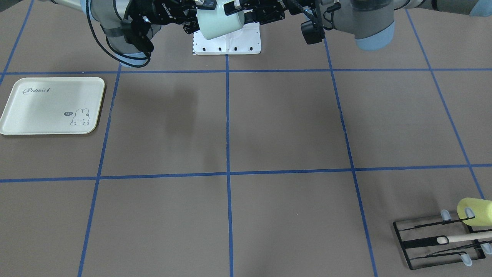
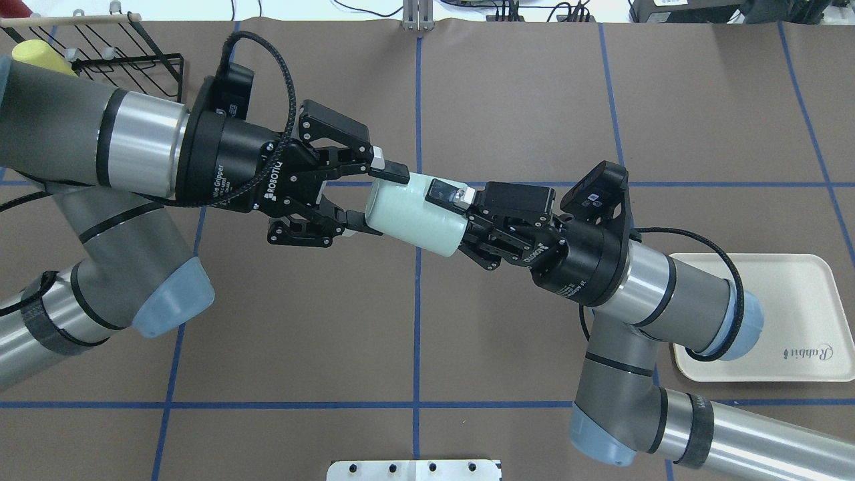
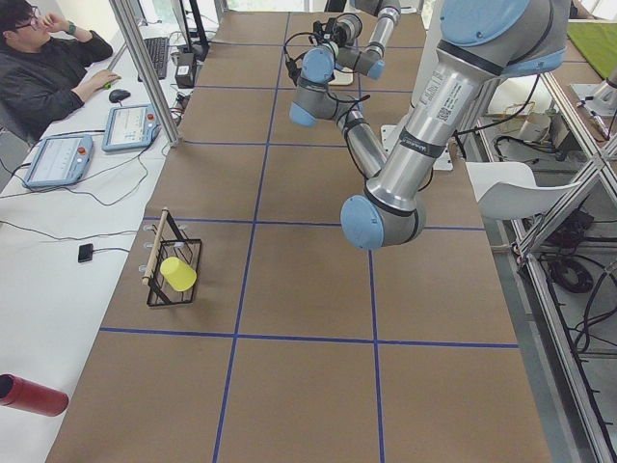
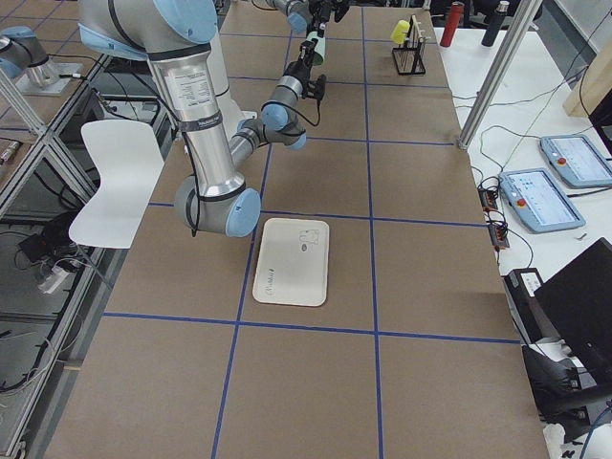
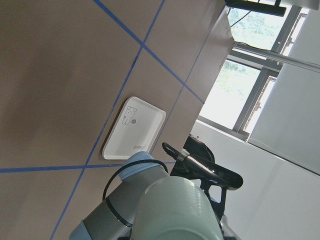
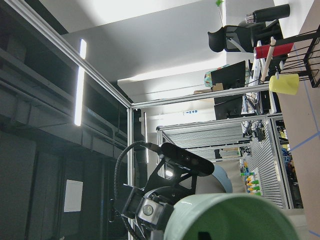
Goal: Left arm grabs green cup and hands to right arm on tray
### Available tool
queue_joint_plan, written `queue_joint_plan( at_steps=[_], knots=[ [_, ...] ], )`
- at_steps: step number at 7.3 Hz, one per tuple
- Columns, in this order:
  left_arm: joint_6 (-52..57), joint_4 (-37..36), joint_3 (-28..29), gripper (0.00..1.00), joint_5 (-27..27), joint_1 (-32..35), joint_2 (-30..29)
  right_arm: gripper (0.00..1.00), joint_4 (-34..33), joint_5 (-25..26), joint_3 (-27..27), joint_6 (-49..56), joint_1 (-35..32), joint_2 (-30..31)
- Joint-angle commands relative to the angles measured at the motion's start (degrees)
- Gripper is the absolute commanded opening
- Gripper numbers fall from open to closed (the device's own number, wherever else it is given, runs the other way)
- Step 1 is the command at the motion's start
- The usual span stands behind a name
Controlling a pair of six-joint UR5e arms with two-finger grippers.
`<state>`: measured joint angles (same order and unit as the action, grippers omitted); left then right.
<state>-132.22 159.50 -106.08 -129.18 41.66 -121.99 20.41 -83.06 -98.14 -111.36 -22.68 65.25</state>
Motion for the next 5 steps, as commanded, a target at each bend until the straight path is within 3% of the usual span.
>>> queue_joint_plan(
  at_steps=[1,2,4,5],
  knots=[
    [0.1,0.0,0.0,0.90,0.1,0.0,-0.1,0.33,0.1,0.0,0.0,0.0,0.0,0.0],
    [0.0,0.0,-0.1,1.00,0.1,0.1,-0.3,0.30,0.2,0.0,0.0,0.0,0.0,0.0],
    [0.1,0.0,-0.1,1.00,0.1,0.2,-1.2,0.00,0.8,0.1,0.1,0.0,0.3,0.3],
    [0.1,0.0,-0.1,1.00,0.1,0.3,-1.1,0.00,0.7,0.1,0.1,0.0,0.4,0.4]
  ],
)
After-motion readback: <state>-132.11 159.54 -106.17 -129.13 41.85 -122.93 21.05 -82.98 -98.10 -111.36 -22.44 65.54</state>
